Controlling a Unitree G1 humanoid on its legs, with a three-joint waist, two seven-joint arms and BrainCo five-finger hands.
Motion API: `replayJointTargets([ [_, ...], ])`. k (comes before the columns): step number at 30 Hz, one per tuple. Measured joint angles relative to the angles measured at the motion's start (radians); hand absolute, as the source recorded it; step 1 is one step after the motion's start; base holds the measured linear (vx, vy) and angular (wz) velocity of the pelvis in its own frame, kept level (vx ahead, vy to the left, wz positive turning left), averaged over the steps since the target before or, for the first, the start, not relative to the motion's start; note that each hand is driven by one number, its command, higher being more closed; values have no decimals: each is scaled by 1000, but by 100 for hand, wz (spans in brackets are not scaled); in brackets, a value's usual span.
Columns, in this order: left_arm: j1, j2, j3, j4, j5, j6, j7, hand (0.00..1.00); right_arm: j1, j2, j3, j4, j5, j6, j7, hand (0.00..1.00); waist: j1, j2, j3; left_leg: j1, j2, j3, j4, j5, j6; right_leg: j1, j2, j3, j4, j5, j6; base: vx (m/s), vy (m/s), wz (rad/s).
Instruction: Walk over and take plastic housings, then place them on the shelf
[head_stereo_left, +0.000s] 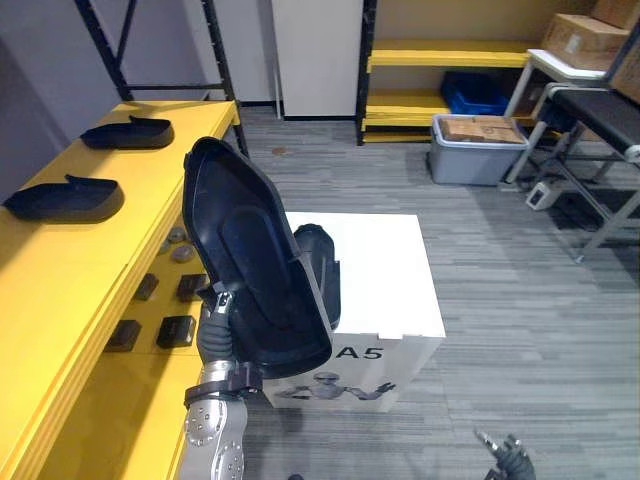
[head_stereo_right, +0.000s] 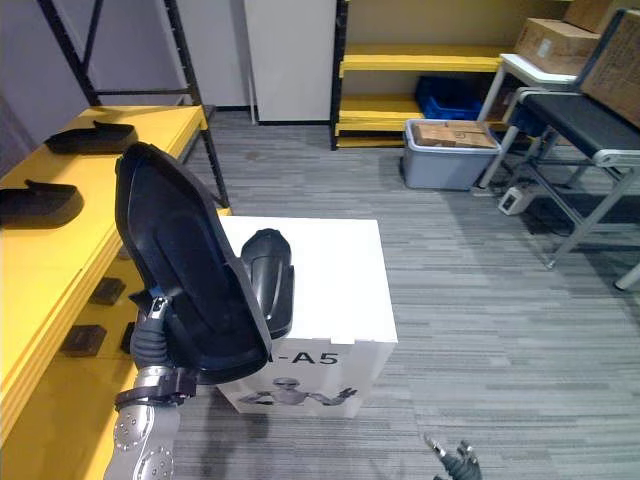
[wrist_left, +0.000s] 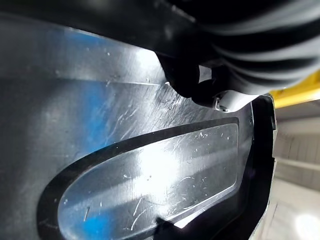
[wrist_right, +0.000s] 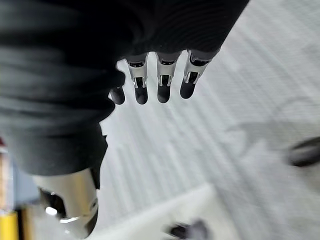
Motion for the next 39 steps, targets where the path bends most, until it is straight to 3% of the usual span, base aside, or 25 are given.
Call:
replayJointTargets([
  [2, 16, -15, -1, -28, 5, 0, -1, 100, 2, 20, 32, 0, -17, 1, 2, 0, 8, -5, 10, -36, -21, -74, 17, 3, -1, -3, -23, -81, 43, -30, 6, -61, -23, 134],
  [3, 20, -27, -1, -44, 5, 0, 0, 100, 0, 28, 60, -1, -34, 1, 4, 0, 29, -5, 14, -69, -33, -99, 36, -1, 3, -2, -38, -149, 59, -42, 11, -46, -9, 154],
  [4, 21, -33, -1, -52, 5, 0, 1, 100, -3, 31, 67, -4, -43, 1, 4, 0, 35, -5, 17, -88, -38, -81, 48, -13, 14, 1, -48, -190, 64, -43, 12, -14, -1, 182],
  [5, 23, -45, -1, -66, 4, -1, 1, 100, -5, 39, 68, -17, -55, 1, 5, 0, 32, -11, 29, -121, -30, -5, 88, -38, 42, 18, -72, -281, 65, -42, 12, 36, 15, 216],
  [6, 21, -51, -4, -64, 3, -3, 3, 100, -16, 41, 75, -16, -72, 1, 5, 0, 32, -6, 35, -177, 12, 149, 164, -58, 76, 32, -94, -366, 82, -43, 14, 57, 21, 222],
  [7, 22, -51, -7, -64, 4, -3, 4, 100, -21, 35, 80, -16, -78, 1, 4, 0, 34, 0, 38, -189, 40, 229, 197, -65, 82, 44, -98, -400, 91, -43, 14, 117, 53, 202],
  [8, 24, -51, -13, -60, 4, -3, 4, 100, -26, 21, 85, -14, -91, 3, 4, 0, 38, 7, 41, -191, 87, 373, 236, -58, 92, 73, -107, -459, 114, -53, 30, 162, 77, 180],
  [9, 23, -50, -14, -37, 3, -4, 5, 100, -27, 18, 87, -13, -101, 6, 4, 0, 37, -1, 42, -182, 84, 431, 239, -61, 91, 105, -134, -515, 126, -56, 45, 229, 128, 182],
  [12, 22, -33, -15, 6, 4, -2, 5, 100, -77, 6, 99, 5, -119, 16, 4, 0, 44, -10, 45, -188, -9, 413, 197, -68, 104, 135, -190, -575, 109, -50, 54, 227, 173, 104],
  [14, 9, -23, -42, 56, 5, 8, 4, 100, -84, 23, 105, 7, -138, 23, 8, 0, 39, -21, 51, -185, -57, 365, 216, -86, 130, 158, -241, -616, 172, -22, 90, 212, 210, 78],
  [15, 4, -20, -56, 68, 8, 13, 4, 100, -83, 27, 105, 8, -146, 27, 9, 0, 38, -19, 50, -184, -68, 344, 228, -96, 138, 155, -264, -616, 227, -15, 79, 221, 215, 113],
  [17, -3, -21, -109, 90, 34, 29, 4, 100, -77, 28, 113, 7, -156, 35, 11, 0, 6, -19, 52, -154, -101, 246, 246, -129, 153, 100, -330, -508, 485, 23, -21, 264, 207, 131],
  [18, -24, -14, -130, 113, 48, 31, 4, 100, -76, 29, 122, 4, -156, 36, 10, 0, -2, -17, 56, -137, -103, 192, 254, -142, 155, 20, -289, -314, 612, -34, -39, 298, 142, 131],
  [19, -44, -11, -128, 132, 72, 33, 9, 100, -77, 32, 143, -2, -156, 36, 10, 0, -7, -20, 61, -104, -103, 154, 247, -148, 154, -59, -220, -135, 692, -87, -24, 243, 65, 105],
  [22, -91, -4, -130, 155, 116, 32, 48, 100, -57, 62, 163, -39, -156, 35, 8, 0, -6, -35, 63, -42, -121, 78, 251, -167, 150, -189, -127, 64, 677, -169, 9, 212, 21, 85],
  [25, -122, -6, -141, 154, 138, 32, 76, 100, -25, 107, 162, -88, -174, 35, 9, 0, -9, -36, 65, -19, -125, 9, 270, -183, 127, -268, -86, 135, 553, -172, 15, 174, -70, 84],
  [26, -135, -12, -153, 153, 152, 32, 93, 100, -3, 118, 165, -129, -178, 35, 8, 0, -9, -42, 63, -19, -123, -4, 295, -202, 97, -277, -69, 180, 460, -169, 19, 192, -169, 110],
  [28, -141, -23, -170, 143, 161, 30, 97, 100, 30, 129, 184, -157, -183, 35, 7, 0, -1, -68, 51, -29, -123, -5, 348, -260, 96, -263, -68, 208, 341, -116, 13, 146, -163, 82],
  [29, -138, -25, -167, 138, 169, 25, 106, 100, 39, 143, 205, -157, -196, 36, 10, 0, 28, -101, 40, -32, -127, -4, 396, -304, 82, -256, -79, 205, 296, -54, 3, 204, -278, 20],
  [30, -137, -38, -168, 152, 172, 28, 114, 100, 45, 141, 216, -158, -201, 36, 12, 0, 28, -92, 32, -40, -101, -16, 451, -353, 51, -232, -62, 182, 291, -24, 44, 204, -278, 12],
  [31, -134, -47, -170, 154, 173, 32, 115, 100, 50, 135, 219, -159, -201, 36, 12, 0, 26, -83, 19, -48, -77, -14, 463, -372, 43, -224, -45, 168, 274, -22, 41, 229, -339, 18],
  [33, -149, -47, -179, 156, 180, 31, 115, 100, 48, 135, 222, -162, -212, 37, 12, 0, 18, -70, -3, -57, 31, 69, 462, -375, 19, -198, 8, 134, 209, -3, 11, 201, -281, 12],
  [39, -242, -48, -197, 238, 189, 41, 128, 100, 79, 127, 240, -174, -220, 37, 13, 0, 17, -70, -25, 38, 44, 87, 340, -329, -14, -125, 28, 124, 126, 3, 0, 138, -88, 0],
])
